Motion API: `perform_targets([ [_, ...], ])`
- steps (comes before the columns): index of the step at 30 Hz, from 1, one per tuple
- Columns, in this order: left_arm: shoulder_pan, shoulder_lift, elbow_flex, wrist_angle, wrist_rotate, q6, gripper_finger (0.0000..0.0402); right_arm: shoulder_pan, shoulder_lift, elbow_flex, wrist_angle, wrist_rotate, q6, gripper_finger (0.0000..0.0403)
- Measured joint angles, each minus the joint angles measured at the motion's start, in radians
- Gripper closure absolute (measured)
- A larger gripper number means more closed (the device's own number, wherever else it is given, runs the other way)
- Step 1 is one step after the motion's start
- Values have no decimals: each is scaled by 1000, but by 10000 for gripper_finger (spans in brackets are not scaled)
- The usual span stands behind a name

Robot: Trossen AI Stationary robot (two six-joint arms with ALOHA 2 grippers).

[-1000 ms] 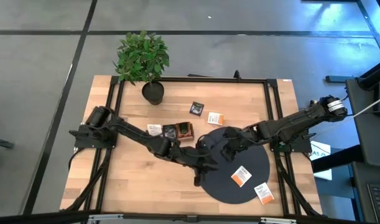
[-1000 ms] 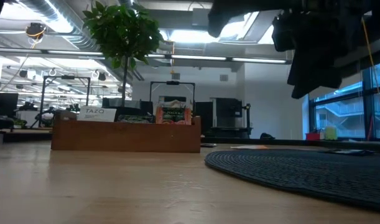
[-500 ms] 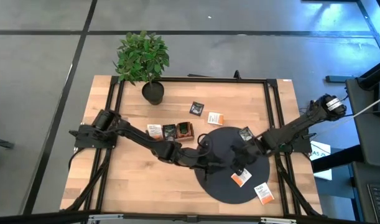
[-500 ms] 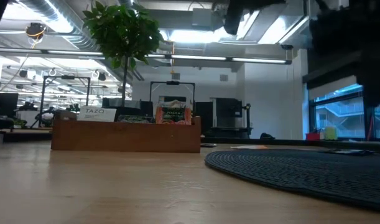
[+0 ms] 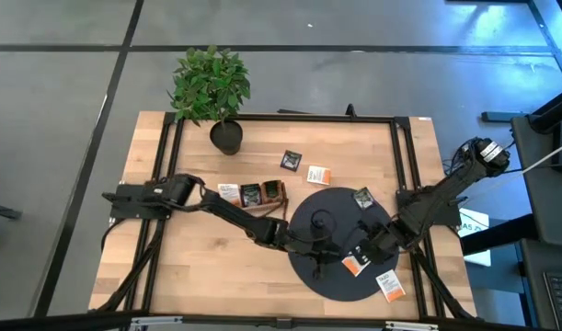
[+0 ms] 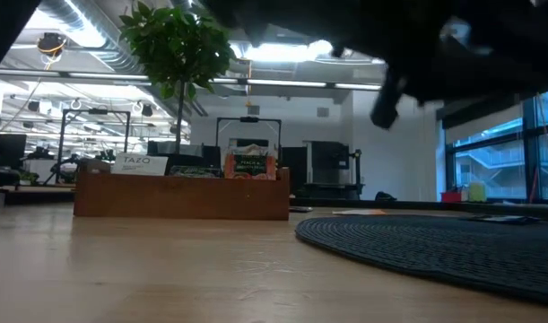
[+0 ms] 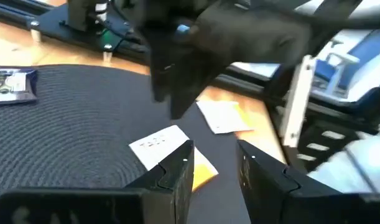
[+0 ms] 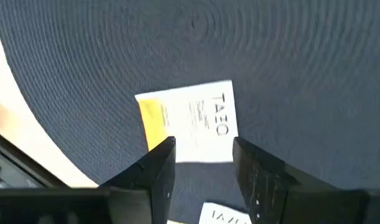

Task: Pick & Place Tea
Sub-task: Put the middle white tea bag into the left section of the wooden organizer

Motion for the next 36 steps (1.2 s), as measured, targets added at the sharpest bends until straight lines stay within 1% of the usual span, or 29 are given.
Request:
perform_targets([
  [4, 2, 84, 75, 0, -32, 4, 288, 61, 0, -2, 2, 2, 95, 242],
  [7, 6, 151, 130, -1, -25, -18, 288, 105, 1, -7, 5, 17, 174, 242],
  [9, 9, 198, 166, -6, -7, -40, 288, 128, 1, -7, 8, 50, 218, 242],
  [13, 11, 256, 227, -24, 14, -46, 288, 151, 1, -7, 10, 105, 301, 242],
  [17, 12, 294, 263, -73, 13, -28, 288, 154, 1, -7, 23, 118, 318, 242],
  [20, 12, 299, 264, -108, 7, -13, 288, 152, 10, -8, 24, 125, 357, 242],
  [25, 19, 295, 267, -185, -51, -11, 288, 152, 36, -8, 38, 144, 370, 242],
  [29, 22, 293, 269, -214, -51, -11, 288, 152, 71, -8, 55, 144, 380, 242],
  [33, 21, 290, 270, -249, -54, -10, 288, 151, 130, -8, 64, 134, 491, 242],
  [36, 21, 290, 270, -256, -52, -10, 288, 151, 180, -8, 63, 135, 500, 242],
])
